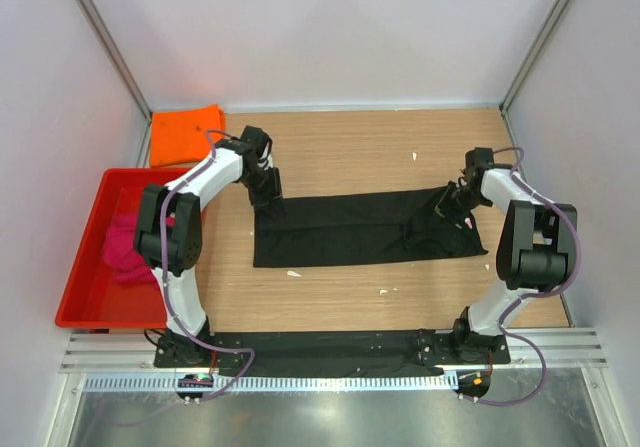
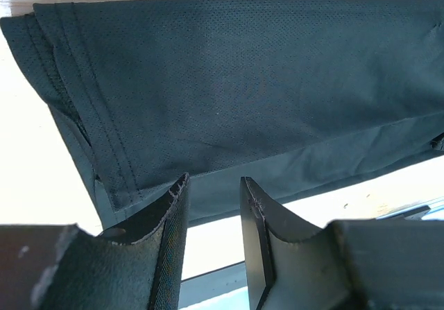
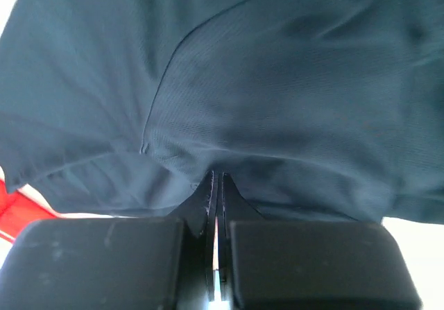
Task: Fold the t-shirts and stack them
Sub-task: Fold the tshirt
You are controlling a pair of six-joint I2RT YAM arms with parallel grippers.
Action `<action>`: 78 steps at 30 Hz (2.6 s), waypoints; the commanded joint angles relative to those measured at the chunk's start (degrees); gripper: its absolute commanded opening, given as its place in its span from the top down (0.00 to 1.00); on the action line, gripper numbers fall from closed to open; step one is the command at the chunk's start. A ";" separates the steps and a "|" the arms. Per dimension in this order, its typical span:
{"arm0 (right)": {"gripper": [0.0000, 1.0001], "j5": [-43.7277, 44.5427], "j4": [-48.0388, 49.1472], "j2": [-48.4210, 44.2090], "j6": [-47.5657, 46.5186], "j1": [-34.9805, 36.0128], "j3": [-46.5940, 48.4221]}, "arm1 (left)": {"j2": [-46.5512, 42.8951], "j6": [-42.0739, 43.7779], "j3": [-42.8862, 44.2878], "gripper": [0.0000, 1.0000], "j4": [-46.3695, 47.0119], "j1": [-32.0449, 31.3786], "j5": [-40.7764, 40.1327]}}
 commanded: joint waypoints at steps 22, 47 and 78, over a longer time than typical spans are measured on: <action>0.99 1.42 2.55 -5.94 0.25 1.00 -9.23 | -3.27 0.42 -1.88 0.65 1.44 -1.03 0.80; 0.98 10.21 -2.47 -12.98 0.07 -3.13 -9.31 | -3.63 2.70 -1.70 0.64 1.00 -1.12 0.89; 0.93 6.88 2.27 -11.59 1.21 -8.40 -17.40 | -0.38 6.13 1.64 0.64 -1.98 -1.12 2.03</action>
